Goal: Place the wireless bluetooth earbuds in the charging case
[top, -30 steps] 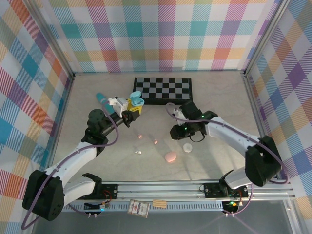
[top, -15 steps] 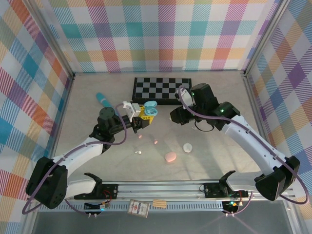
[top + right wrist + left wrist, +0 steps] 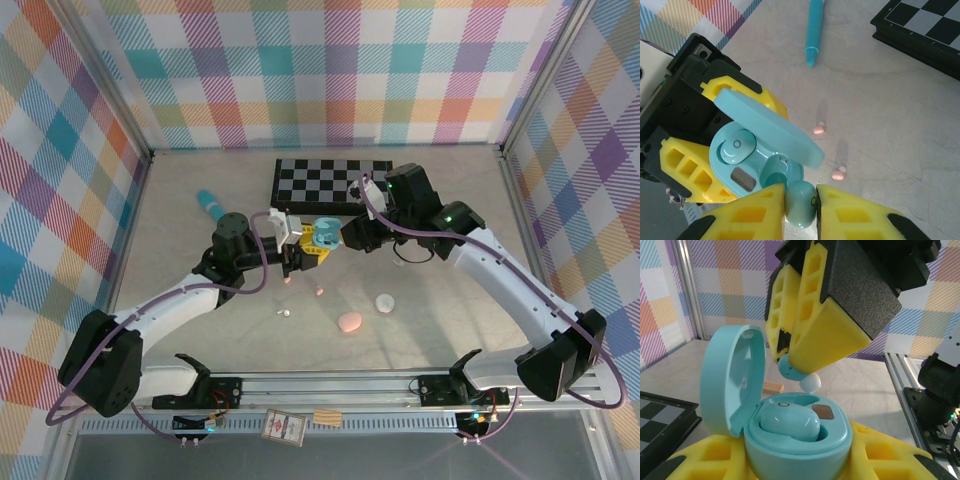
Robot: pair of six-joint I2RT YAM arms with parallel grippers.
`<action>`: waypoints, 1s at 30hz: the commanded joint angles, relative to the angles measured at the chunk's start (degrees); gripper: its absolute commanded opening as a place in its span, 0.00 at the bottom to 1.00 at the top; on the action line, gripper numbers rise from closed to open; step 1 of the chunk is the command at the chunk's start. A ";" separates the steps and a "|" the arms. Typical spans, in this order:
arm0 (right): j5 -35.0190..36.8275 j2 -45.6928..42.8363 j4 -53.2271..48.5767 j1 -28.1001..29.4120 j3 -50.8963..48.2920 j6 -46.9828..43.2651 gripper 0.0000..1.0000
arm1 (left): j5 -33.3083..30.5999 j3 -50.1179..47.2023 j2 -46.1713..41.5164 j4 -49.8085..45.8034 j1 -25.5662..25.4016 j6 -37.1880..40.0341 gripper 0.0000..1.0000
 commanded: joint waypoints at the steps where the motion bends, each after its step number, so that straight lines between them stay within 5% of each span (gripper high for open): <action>1: -1.74 0.33 1.37 0.27 0.91 -1.56 0.23 | 2.87 1.98 0.46 0.24 -0.92 1.03 0.25; 30: -2.35 2.78 3.13 0.33 -2.41 -1.65 0.23 | 3.06 3.66 2.66 2.24 -2.61 -1.69 0.25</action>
